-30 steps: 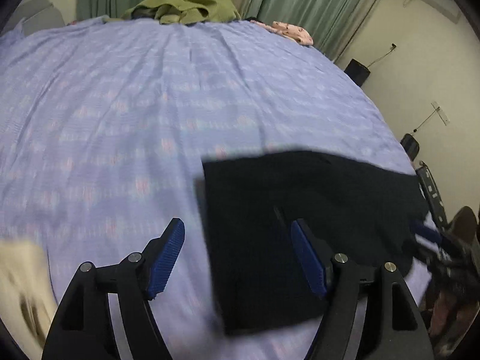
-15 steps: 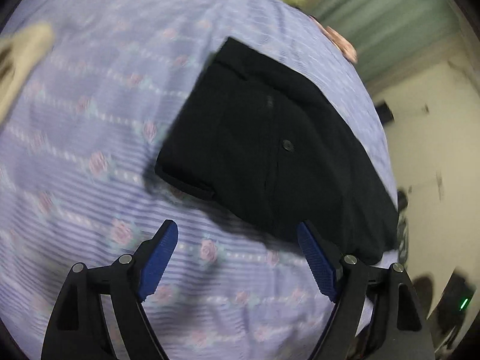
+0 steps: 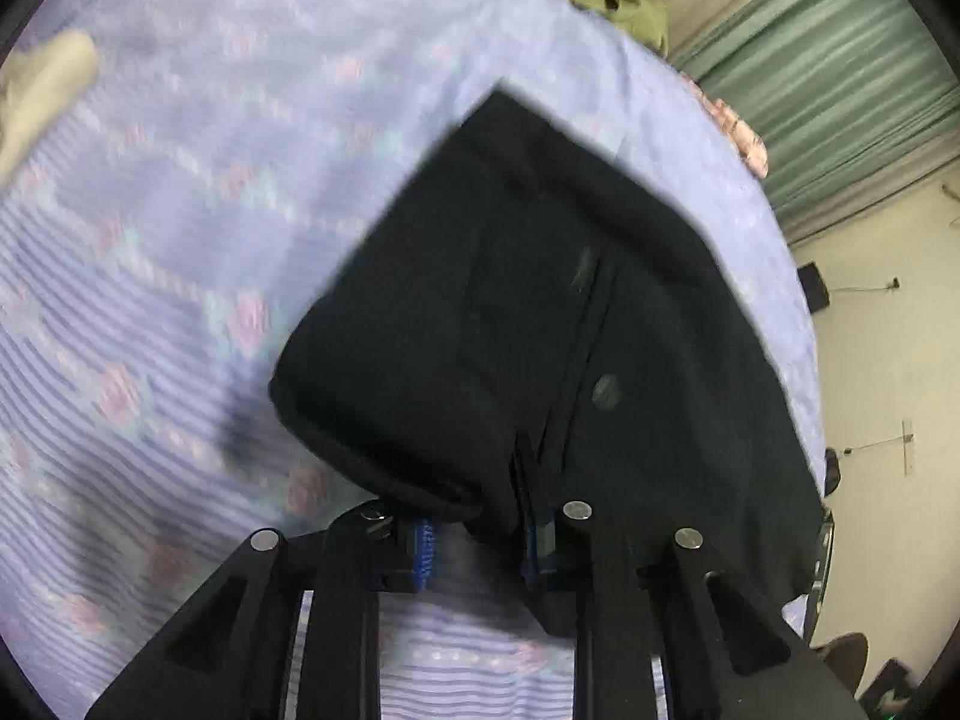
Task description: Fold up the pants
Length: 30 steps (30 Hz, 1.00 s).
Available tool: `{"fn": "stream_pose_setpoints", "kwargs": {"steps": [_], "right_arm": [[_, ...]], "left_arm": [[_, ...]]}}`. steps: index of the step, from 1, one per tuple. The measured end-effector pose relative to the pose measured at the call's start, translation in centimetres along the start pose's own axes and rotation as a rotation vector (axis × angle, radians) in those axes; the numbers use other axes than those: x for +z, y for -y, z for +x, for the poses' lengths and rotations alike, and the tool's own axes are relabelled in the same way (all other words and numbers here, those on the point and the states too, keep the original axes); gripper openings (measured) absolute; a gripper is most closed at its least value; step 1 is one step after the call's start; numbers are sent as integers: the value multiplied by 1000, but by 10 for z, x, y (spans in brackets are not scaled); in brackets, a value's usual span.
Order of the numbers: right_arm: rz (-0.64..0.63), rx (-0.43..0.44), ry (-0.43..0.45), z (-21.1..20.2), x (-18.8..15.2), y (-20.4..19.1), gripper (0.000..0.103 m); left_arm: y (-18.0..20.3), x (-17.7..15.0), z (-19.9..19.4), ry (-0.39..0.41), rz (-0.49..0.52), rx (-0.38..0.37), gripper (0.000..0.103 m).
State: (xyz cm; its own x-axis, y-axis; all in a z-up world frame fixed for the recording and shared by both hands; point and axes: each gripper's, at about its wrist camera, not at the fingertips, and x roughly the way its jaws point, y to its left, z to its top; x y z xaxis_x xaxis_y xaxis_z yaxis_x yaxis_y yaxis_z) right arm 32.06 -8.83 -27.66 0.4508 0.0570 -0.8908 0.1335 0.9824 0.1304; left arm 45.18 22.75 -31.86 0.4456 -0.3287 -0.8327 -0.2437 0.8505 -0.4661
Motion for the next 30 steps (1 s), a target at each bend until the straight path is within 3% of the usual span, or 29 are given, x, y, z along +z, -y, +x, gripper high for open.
{"fn": "stream_pose_setpoints", "kwargs": {"steps": [4,7,9,12,16,21,22,24,30], "right_arm": [[-22,69,-3,-1,1,-3,59],[40,128,-30,6,-1,10,58],[55,153,-37,9,0,18,52],[24,184,-47,13,6,18,50],[-18,247,-68,20,10,8,49],[-79,223,0,17,24,1,48],[-81,228,-7,20,26,3,46],[-78,245,-51,29,27,6,19],[-51,248,-67,5,12,5,13]], "left_arm": [[21,6,-23,63,24,37,19],[36,7,-25,97,81,92,19],[42,9,-25,121,104,118,19],[49,16,-25,156,115,142,19],[53,17,-19,151,107,156,18],[47,14,-19,132,100,155,19],[47,14,-19,129,100,158,19],[48,10,-18,127,110,170,19],[36,-3,-27,133,117,205,19]]}}
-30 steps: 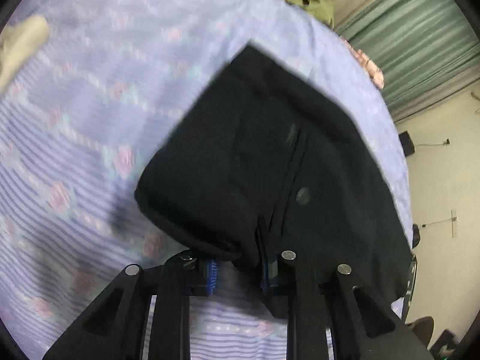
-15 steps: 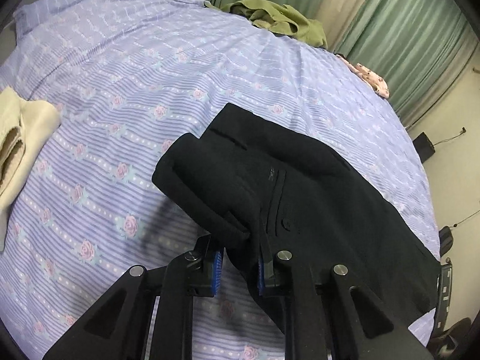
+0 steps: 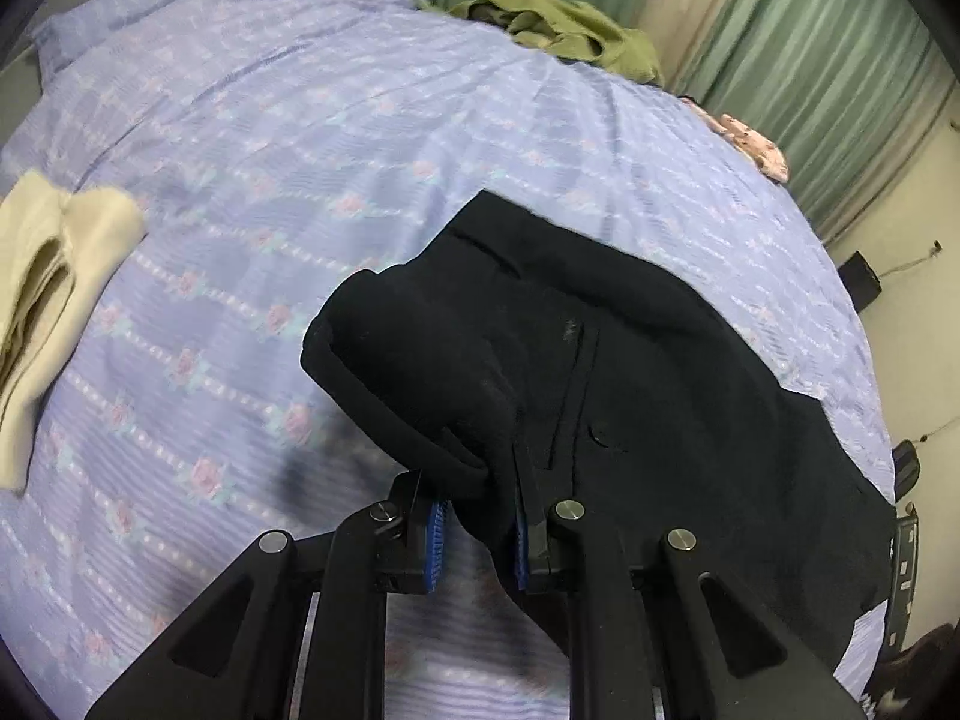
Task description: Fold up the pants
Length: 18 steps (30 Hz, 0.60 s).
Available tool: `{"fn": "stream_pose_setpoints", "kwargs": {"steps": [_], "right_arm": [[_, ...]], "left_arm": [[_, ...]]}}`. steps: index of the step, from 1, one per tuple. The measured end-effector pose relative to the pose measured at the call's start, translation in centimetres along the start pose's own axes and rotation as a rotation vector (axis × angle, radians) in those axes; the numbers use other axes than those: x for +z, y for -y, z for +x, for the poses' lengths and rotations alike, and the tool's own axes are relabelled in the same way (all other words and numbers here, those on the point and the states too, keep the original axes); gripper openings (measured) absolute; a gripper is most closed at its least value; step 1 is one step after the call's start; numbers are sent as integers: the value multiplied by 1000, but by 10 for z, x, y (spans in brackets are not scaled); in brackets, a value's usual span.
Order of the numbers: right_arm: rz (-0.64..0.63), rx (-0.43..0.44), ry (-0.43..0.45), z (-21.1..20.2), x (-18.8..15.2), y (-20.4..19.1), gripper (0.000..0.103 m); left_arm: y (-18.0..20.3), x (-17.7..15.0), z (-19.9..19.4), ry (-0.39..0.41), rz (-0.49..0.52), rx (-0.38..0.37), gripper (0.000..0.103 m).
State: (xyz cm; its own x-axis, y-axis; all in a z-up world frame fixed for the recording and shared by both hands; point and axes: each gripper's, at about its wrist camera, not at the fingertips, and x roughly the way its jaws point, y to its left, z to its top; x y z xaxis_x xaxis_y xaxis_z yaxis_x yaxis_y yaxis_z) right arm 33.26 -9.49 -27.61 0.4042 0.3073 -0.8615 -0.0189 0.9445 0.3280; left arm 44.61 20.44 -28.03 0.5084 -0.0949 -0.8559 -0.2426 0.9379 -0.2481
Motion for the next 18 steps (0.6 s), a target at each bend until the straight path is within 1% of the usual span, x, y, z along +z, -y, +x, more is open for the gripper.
{"fn": "stream_pose_setpoints", "kwargs": {"steps": [2,3,5,7,8,9,10,11,12,14,15,16,18], "right_arm": [[58,16,-63,15,-12,5,13],[61,3,-85,22,-17,5,13],[29,-50,-95,32,-24,0,13],[28,-76,-101,33,-25,-2,14],[18,-110,-114,32,-25,-3,16],[7,-140,-129,32,-26,-4,24],[3,-169,-146,30,-29,-4,30],[5,-210,-155,25,-33,-4,39],[2,-236,-152,18,-36,-5,40],[-6,-255,-127,-6,-42,-5,40],[-2,-257,-109,-17,-44,-3,44],[6,-257,-87,-31,-45,0,46],[30,-252,-31,-65,-46,10,56]], "left_arm": [[-11,-8,7,-40,-33,22,19],[-17,-12,11,-58,-54,25,19],[-28,-20,20,-93,-77,22,19],[-29,-22,24,-98,-56,24,20],[-27,-21,24,-99,-45,28,22],[-26,-20,22,-98,-32,34,23],[-22,-20,19,-96,-13,46,28],[-16,-21,12,-83,22,80,35],[-9,-23,2,-58,70,130,38],[1,-29,-22,-11,157,211,53],[4,-33,-36,20,198,225,56],[9,-38,-52,46,233,219,59],[22,-50,-84,79,307,183,61]]}}
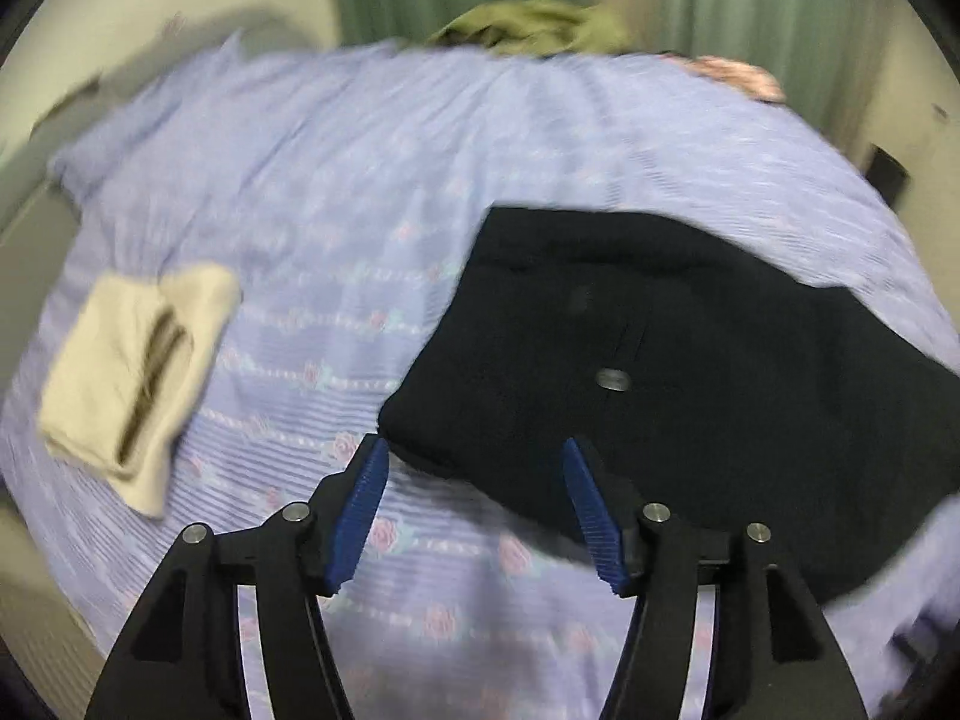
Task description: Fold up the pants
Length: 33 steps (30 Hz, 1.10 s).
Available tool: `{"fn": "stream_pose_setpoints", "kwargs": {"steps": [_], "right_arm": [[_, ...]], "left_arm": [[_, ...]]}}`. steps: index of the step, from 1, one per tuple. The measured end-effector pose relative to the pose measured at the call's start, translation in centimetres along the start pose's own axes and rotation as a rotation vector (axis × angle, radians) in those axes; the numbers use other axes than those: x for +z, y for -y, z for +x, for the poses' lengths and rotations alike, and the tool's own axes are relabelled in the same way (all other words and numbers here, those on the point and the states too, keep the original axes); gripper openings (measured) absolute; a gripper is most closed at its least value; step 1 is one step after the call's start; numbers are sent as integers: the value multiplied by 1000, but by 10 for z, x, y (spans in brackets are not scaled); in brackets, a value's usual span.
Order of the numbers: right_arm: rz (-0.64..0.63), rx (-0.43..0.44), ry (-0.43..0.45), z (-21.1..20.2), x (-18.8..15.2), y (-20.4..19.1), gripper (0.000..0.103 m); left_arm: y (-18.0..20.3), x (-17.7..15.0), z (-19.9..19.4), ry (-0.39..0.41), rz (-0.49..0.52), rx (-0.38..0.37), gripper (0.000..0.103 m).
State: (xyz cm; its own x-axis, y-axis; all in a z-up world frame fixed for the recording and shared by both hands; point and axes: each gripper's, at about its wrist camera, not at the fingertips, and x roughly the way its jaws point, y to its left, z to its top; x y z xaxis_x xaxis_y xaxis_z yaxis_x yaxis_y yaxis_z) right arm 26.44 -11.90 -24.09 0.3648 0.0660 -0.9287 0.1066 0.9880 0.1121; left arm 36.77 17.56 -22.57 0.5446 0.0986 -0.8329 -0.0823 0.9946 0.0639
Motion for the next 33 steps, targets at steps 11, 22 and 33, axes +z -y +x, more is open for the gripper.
{"fn": "stream_pose_setpoints", "kwargs": {"steps": [11,22,33], "right_arm": [[91,-30,268,-140,17,137,72],[130,-52,340,-165,48,322,72],[183,-24,310,-118,78,472,72]], "left_arm": [[123,-7,-156,174,137,-226,80],[312,-20,-185,158,177,-276,80],[483,-21,-158,73,265,-308,84]]}}
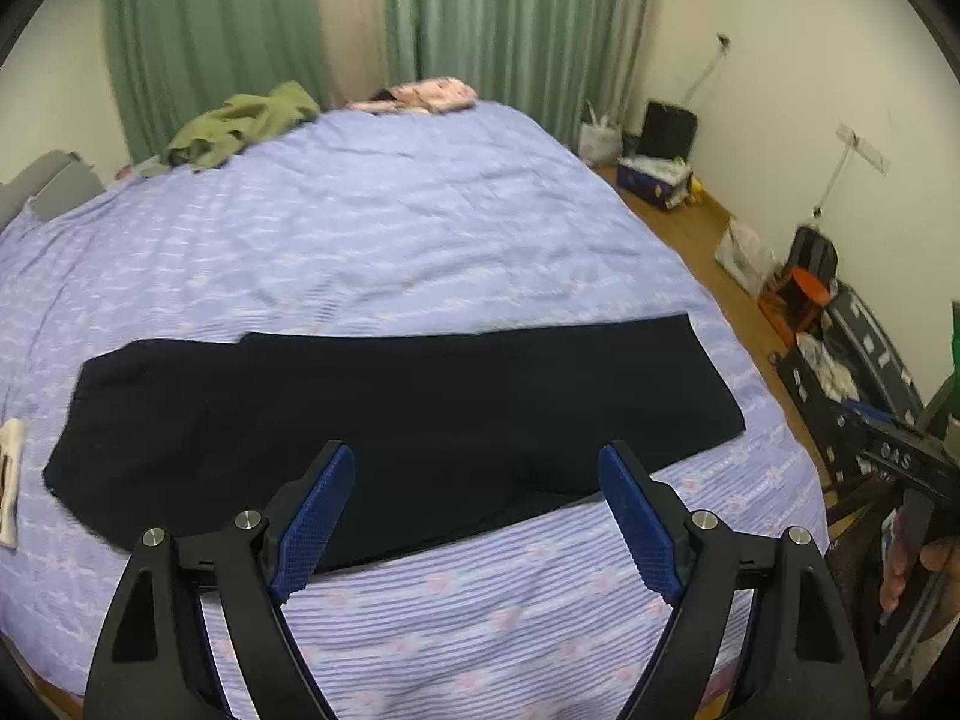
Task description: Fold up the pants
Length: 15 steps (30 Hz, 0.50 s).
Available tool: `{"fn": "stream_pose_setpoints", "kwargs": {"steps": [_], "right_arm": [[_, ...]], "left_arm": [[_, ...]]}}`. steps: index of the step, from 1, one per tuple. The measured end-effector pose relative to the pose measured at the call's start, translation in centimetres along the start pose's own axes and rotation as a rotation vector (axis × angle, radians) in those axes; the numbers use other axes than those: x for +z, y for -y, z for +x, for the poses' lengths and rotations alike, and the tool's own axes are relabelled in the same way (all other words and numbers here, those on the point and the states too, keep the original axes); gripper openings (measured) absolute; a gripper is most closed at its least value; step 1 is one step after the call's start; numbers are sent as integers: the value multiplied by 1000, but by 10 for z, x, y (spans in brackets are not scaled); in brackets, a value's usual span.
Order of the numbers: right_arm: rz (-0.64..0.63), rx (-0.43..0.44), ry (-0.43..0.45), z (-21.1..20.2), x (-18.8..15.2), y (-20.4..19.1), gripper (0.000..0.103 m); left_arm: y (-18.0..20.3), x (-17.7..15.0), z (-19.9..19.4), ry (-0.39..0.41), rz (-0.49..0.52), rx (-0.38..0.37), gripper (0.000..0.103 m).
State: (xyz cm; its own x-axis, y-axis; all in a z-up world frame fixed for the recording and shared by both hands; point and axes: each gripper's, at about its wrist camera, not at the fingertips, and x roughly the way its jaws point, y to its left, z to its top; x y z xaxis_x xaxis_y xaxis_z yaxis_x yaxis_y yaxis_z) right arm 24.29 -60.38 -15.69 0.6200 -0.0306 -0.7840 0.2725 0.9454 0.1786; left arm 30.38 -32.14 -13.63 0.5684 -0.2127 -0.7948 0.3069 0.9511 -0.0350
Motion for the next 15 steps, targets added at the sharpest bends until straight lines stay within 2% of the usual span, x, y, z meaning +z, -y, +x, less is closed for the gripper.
{"fn": "stream_pose_setpoints", "kwargs": {"steps": [2,5,8,15], "right_arm": [[33,11,-20,21,4,23,70],[92,31,-61,51,7,49,61],[156,49,-101,83,4,74,60],[195,43,-169,144,-7,99,54]], "left_arm": [[20,3,21,-26,31,17,84],[48,8,55,-72,61,27,84],[74,11,90,-116,94,25,84],[117,12,139,-177,143,-24,84]]}}
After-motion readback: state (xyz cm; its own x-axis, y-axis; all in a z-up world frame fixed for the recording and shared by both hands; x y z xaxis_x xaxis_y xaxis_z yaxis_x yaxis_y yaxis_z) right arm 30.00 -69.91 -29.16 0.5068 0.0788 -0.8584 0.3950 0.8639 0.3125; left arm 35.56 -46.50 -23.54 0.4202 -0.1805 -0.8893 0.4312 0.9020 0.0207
